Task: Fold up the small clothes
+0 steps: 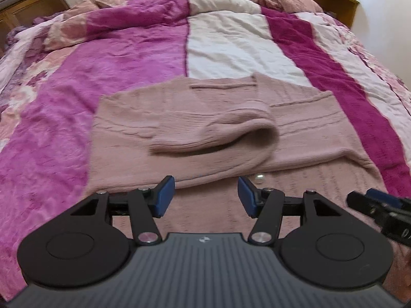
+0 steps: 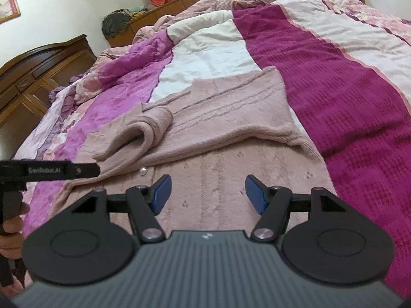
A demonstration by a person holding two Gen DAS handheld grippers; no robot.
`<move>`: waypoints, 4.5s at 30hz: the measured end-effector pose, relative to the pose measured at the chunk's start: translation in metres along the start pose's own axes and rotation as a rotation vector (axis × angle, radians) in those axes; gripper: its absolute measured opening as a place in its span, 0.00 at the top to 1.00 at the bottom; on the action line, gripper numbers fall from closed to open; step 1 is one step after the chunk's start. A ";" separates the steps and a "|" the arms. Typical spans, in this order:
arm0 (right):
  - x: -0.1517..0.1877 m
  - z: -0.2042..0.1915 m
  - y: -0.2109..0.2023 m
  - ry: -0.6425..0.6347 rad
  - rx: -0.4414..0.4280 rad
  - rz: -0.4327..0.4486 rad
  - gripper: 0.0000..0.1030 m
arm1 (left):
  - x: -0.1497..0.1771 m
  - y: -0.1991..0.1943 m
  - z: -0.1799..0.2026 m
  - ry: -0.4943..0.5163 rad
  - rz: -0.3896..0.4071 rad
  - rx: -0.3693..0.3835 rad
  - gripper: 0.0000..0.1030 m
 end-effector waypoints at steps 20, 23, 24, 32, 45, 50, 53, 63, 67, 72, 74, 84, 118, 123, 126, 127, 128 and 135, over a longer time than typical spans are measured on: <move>-0.039 -0.089 0.029 -0.209 -0.132 -0.029 0.36 | 0.011 -0.015 -0.079 -0.138 0.015 -0.113 0.39; -0.043 -0.101 0.038 -0.232 -0.154 -0.034 0.36 | 0.012 -0.016 -0.087 -0.150 0.019 -0.122 0.39; -0.045 -0.107 0.042 -0.244 -0.163 -0.035 0.36 | 0.012 -0.016 -0.089 -0.156 0.019 -0.124 0.39; -0.046 -0.136 0.066 -0.315 -0.207 -0.039 0.36 | 0.017 -0.014 -0.104 -0.199 0.014 -0.147 0.39; -0.036 -0.163 0.108 -0.463 -0.209 -0.088 0.36 | 0.023 -0.010 -0.116 -0.246 0.011 -0.147 0.39; -0.029 -0.184 0.130 -0.605 -0.207 -0.106 0.36 | 0.023 -0.011 -0.115 -0.248 0.018 -0.139 0.39; -0.021 -0.193 0.145 -0.674 -0.185 -0.137 0.37 | 0.024 -0.011 -0.116 -0.252 0.016 -0.138 0.39; -0.036 -0.179 0.150 -0.583 -0.111 -0.118 0.84 | 0.019 -0.014 -0.113 -0.243 0.038 -0.135 0.39; -0.060 -0.163 0.129 -0.476 -0.119 -0.049 0.86 | 0.008 -0.015 -0.106 -0.221 0.064 -0.130 0.39; -0.094 -0.125 0.094 -0.320 -0.109 0.059 0.86 | -0.010 0.000 -0.098 -0.189 0.088 -0.118 0.39; -0.104 -0.109 0.083 -0.272 -0.093 0.096 0.86 | -0.016 0.012 -0.097 -0.179 0.089 -0.126 0.39; -0.107 -0.001 0.053 -0.060 0.047 0.143 0.86 | -0.025 0.068 -0.101 -0.157 0.018 -0.192 0.40; -0.110 0.050 0.114 -0.416 -0.030 -0.256 0.53 | -0.024 0.073 -0.092 -0.109 0.046 -0.259 0.35; -0.104 0.033 0.098 -0.548 -0.017 -0.248 0.92 | -0.019 0.081 -0.099 -0.139 0.045 -0.262 0.35; -0.112 0.022 0.083 -0.590 0.006 -0.152 0.93 | -0.019 0.083 -0.102 -0.160 0.068 -0.263 0.35; -0.116 0.021 0.080 -0.587 0.027 -0.114 0.93 | -0.019 0.084 -0.102 -0.169 0.075 -0.265 0.35; -0.119 0.020 0.080 -0.593 0.051 -0.083 0.93 | -0.019 0.085 -0.103 -0.182 0.082 -0.268 0.35; -0.104 0.035 0.131 -0.556 0.135 -0.179 0.90 | -0.016 0.096 -0.108 -0.250 0.124 -0.276 0.35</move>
Point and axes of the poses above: each gripper's, at about its wrist camera, not at the fingertips, and y roughly the way its jaws point, z to its right, x to its underside, the point moved 1 cm from there along y, roughly the way its jaws point, and after that the axes turned 1 degree about y, right-handed, at the moved point
